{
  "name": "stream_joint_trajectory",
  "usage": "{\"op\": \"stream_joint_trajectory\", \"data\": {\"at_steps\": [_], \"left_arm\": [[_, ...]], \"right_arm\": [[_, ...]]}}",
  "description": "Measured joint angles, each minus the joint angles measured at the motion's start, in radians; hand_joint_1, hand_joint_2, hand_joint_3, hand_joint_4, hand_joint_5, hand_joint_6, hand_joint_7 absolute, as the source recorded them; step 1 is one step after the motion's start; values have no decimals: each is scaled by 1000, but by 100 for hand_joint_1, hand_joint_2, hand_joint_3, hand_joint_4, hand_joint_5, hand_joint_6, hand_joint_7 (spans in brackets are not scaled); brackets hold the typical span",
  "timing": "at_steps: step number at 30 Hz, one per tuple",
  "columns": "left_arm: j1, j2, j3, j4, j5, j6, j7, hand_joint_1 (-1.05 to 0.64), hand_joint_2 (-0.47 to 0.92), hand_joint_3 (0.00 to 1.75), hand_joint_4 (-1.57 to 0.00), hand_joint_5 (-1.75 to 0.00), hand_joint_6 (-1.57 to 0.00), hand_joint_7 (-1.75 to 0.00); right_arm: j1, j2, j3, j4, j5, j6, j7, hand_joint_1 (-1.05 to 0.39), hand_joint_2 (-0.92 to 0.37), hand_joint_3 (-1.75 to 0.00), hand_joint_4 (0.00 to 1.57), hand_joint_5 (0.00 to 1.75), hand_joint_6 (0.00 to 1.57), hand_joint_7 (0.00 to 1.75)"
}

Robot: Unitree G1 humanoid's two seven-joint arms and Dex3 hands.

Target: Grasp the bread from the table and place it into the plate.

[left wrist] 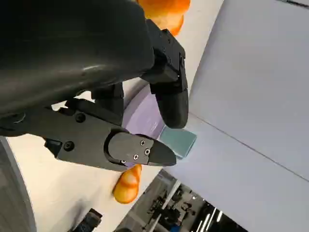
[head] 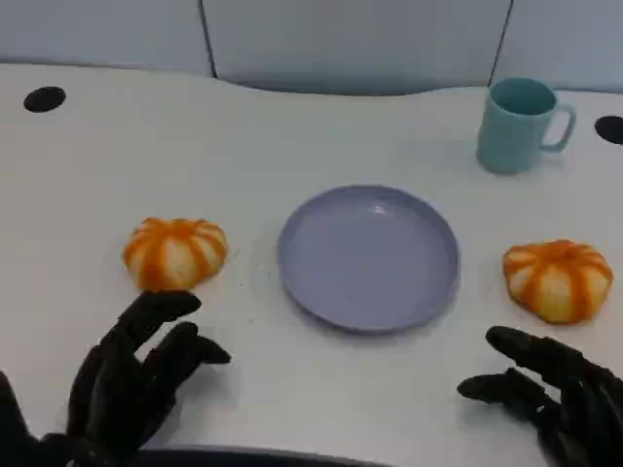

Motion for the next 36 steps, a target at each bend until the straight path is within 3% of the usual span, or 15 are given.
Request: {"op": "stream_joint_trajectory", "data": {"at_steps": [21,27,36], "left_arm": [[0,2,1,-1,-5,6,0,-35,92,9,-36,-175,-36,-130],[0,3,0,-1,-2,4,-1,-37,92,11,-31,-175,-31,-130],[-8,17,-11,-1,23,-83,-20,-35,92,12,-27,-161,-30,-121]], "right_arm": [[1,0,0,-2,-4,-1,-3,-74,-92,-33,65,83,94,0],[1,0,1,-3,-4,-1,-3,-74,-92,-33,65,84,94,0],[9,0,10,-16,-10,-1,-18,-75,-92,-33,65,86,94,0]]}}
